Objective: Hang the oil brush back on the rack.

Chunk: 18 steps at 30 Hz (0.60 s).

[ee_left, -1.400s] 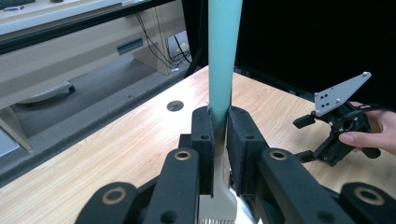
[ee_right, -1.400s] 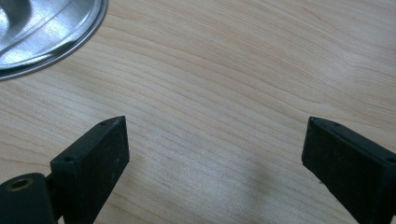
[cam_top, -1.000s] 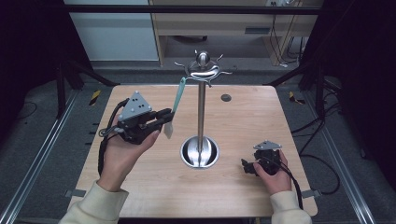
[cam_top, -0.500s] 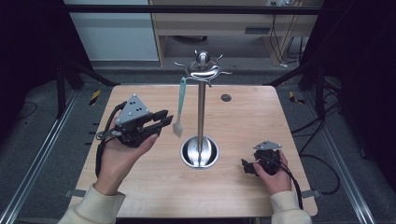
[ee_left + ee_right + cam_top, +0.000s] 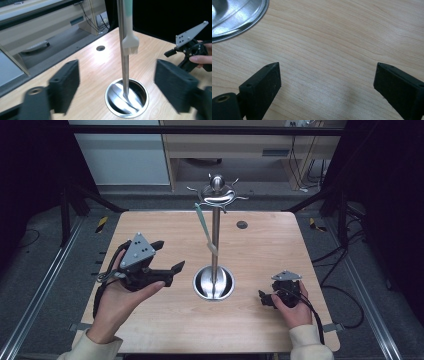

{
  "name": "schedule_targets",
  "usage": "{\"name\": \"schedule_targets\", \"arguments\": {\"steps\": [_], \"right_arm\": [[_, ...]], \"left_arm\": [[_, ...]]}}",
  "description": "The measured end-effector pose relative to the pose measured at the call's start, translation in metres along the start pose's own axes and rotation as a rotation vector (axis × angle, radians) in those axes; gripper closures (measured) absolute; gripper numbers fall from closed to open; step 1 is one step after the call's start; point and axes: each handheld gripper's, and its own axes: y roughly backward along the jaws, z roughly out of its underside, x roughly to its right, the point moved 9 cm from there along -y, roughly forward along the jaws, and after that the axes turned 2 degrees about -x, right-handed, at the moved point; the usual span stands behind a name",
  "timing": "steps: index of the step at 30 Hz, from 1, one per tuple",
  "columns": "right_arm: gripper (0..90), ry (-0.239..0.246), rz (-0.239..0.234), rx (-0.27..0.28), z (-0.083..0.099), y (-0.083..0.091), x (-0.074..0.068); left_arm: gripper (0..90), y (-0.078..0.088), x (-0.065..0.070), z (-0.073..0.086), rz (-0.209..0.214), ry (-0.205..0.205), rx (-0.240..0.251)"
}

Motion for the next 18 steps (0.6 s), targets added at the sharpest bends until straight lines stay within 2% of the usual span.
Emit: {"name": "schedule_targets", "arguments": {"steps": [5,11,18], "right_arm": [[8.1,0.001,0.003,0.002,0.000,0.001,0.000],[8.1,-0.001,0.003,0.004,0.000,0.001,0.000],[8.0,-0.005,0.004,0.004,0.000,0.001,0.000]], "left_arm": [[7.6,0.002,0.006,0.011,0.003,-0.008,-0.012],[5.5,0.005,0.014,0.025,0.013,-0.033,-0.029],[4.2,0.004,0.025,0.044,0.019,-0.081,-0.083]]}}
